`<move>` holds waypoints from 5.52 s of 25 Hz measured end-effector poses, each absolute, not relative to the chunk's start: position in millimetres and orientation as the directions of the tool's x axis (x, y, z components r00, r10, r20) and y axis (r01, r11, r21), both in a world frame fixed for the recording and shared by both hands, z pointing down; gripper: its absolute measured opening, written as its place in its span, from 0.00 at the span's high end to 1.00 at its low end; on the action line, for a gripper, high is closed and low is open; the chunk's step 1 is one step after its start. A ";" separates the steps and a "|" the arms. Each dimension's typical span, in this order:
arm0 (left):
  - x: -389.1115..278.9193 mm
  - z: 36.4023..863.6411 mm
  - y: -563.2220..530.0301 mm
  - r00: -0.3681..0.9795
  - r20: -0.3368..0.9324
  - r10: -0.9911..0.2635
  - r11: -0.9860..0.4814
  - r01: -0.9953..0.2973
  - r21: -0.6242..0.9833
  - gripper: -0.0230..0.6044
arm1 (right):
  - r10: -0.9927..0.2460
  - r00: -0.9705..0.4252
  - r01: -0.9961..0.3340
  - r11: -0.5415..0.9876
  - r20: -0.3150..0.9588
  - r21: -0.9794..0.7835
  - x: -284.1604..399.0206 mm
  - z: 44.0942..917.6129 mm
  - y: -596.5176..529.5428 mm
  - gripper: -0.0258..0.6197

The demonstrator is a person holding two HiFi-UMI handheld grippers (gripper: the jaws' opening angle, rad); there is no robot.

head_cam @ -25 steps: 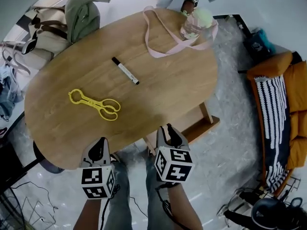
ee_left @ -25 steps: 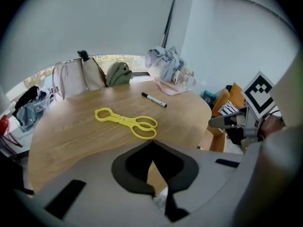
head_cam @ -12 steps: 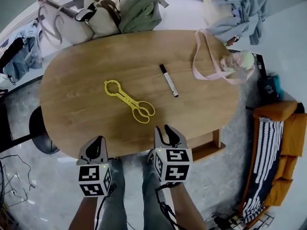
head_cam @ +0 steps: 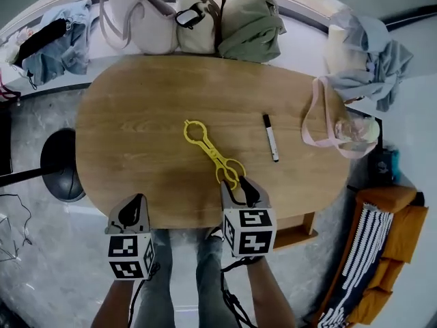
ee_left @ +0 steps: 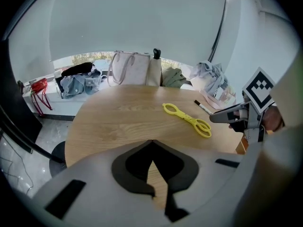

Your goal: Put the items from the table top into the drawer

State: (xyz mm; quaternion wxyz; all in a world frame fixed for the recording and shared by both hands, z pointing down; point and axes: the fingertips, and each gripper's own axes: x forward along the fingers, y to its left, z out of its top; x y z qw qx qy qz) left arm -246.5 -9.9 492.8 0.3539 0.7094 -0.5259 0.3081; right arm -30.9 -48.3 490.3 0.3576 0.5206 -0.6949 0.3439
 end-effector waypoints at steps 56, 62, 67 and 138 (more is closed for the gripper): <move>-309.0 522.6 -25.4 0.149 0.836 -0.528 0.007 -0.984 0.179 0.97 | -0.164 -0.189 -0.765 0.643 0.968 -0.040 -79.1 559.3 -108.8 0.64; -308.6 524.1 -24.8 0.153 0.838 -0.524 0.005 -0.983 0.183 0.97 | -0.160 -0.196 -0.764 0.644 0.967 -0.048 -81.4 559.2 -107.6 0.68; -307.9 525.1 -22.1 0.152 0.840 -0.521 0.004 -0.984 0.181 0.97 | -0.159 -0.198 -0.761 0.647 0.967 -0.050 -83.0 559.5 -105.3 0.73; -120.5 500.5 38.7 0.370 0.819 -0.438 -0.455 -0.878 0.153 0.97 | -0.284 -0.123 -0.918 0.397 0.951 0.000 95.4 497.8 70.1 0.78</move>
